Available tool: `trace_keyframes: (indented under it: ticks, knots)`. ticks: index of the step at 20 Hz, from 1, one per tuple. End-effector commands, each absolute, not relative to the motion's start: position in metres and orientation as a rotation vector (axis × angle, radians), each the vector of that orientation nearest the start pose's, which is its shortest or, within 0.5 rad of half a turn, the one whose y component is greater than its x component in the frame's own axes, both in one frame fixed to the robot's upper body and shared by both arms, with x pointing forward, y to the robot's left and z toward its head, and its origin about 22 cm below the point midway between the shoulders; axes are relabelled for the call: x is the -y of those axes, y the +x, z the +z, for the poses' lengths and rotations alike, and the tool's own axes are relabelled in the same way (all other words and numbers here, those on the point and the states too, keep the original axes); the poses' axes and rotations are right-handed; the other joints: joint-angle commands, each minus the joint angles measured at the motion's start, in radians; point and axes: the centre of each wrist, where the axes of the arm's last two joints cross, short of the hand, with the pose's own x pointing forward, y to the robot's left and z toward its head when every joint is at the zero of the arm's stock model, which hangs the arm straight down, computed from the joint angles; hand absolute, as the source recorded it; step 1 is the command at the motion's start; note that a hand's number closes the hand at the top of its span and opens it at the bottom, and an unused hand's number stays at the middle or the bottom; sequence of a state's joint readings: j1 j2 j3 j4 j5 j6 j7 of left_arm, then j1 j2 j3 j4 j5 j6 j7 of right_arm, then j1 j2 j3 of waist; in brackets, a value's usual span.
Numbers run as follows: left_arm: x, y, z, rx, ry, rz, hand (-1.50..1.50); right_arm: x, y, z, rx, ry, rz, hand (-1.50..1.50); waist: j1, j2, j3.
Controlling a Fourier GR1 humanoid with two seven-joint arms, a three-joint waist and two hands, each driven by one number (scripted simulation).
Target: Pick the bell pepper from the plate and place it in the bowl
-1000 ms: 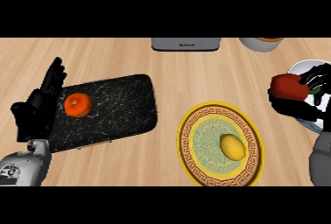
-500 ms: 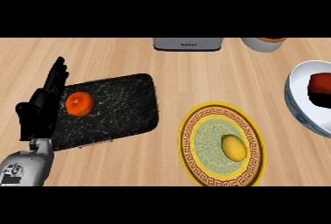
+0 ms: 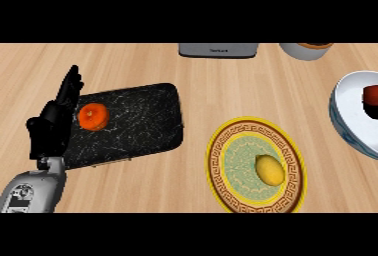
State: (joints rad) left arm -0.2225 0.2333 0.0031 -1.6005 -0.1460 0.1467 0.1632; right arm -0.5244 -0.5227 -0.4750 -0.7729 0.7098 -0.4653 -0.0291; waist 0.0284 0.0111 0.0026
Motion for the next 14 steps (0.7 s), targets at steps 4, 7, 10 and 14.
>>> trace_keyframes:
  ticks: [4, 7, 10, 14]
  knots:
    - [-0.240, 0.298, 0.087, 1.671, 0.348, -0.187, 0.00, 0.469, 0.343, 0.061, 1.339, -1.135, 0.061, -1.50, 0.013, 0.007, 0.003]
    - [-0.258, 0.295, 0.088, 1.658, 0.367, -0.201, 0.00, 0.468, 0.334, 0.036, 1.424, -1.092, 0.032, -1.50, 0.012, 0.005, 0.003]
    - [-0.260, 0.295, 0.077, 1.662, 0.363, -0.184, 0.00, 0.476, 0.328, 0.035, 1.511, -1.085, -0.028, -1.50, 0.004, 0.004, 0.002]
    - [-0.272, 0.294, 0.080, 1.671, 0.390, -0.181, 0.00, 0.505, 0.318, 0.058, 1.552, -1.083, -0.136, -1.50, 0.000, 0.002, 0.001]
